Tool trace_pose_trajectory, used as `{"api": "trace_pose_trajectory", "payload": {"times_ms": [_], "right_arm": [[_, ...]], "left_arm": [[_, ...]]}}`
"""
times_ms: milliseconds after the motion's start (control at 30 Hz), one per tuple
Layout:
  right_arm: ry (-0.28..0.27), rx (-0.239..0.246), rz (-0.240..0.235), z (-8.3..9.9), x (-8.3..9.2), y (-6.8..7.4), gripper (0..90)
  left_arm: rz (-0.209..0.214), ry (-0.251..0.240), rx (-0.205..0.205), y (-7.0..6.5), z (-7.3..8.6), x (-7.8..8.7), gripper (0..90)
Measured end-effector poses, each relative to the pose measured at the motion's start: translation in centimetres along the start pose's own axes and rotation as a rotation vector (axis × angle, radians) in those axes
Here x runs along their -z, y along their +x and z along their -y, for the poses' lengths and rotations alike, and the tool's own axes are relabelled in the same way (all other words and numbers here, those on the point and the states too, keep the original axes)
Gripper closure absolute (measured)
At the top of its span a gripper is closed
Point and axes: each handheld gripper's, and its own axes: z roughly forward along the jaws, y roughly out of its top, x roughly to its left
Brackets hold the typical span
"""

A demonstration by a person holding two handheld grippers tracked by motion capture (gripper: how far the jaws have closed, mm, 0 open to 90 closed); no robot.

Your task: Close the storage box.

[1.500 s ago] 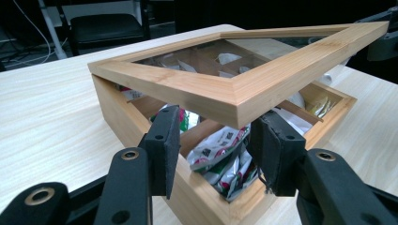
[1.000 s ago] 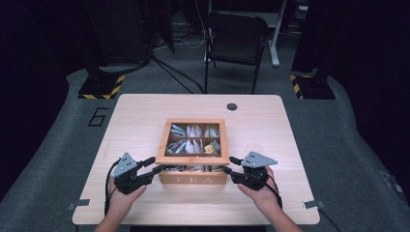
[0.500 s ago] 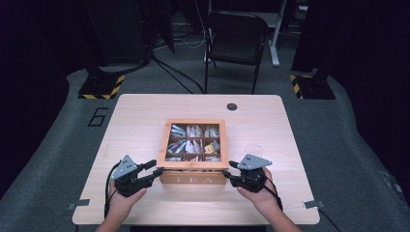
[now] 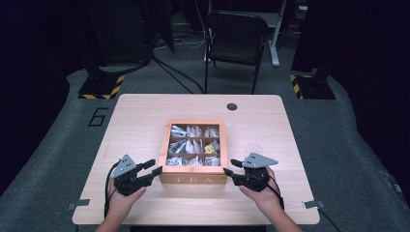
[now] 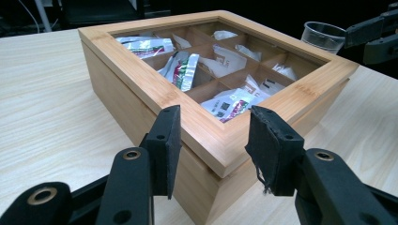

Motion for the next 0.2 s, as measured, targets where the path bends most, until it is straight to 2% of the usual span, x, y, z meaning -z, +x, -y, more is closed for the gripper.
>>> {"api": "trace_pose_trajectory", "payload": {"times_ms": [100, 200], "right_arm": [[-0.003, 0.001, 0.005, 0.03, -0.06, -0.03, 51.9], [-0.007, -0.013, 0.007, 0.14, -0.07, -0.18, 50.2]], "left_arm": [[-0.012, -0.015, 0.025, 0.2, 0.02, -0.02, 53.0], [-0.014, -0.008, 0.012, 0.38, 0.06, 0.02, 50.7]]}}
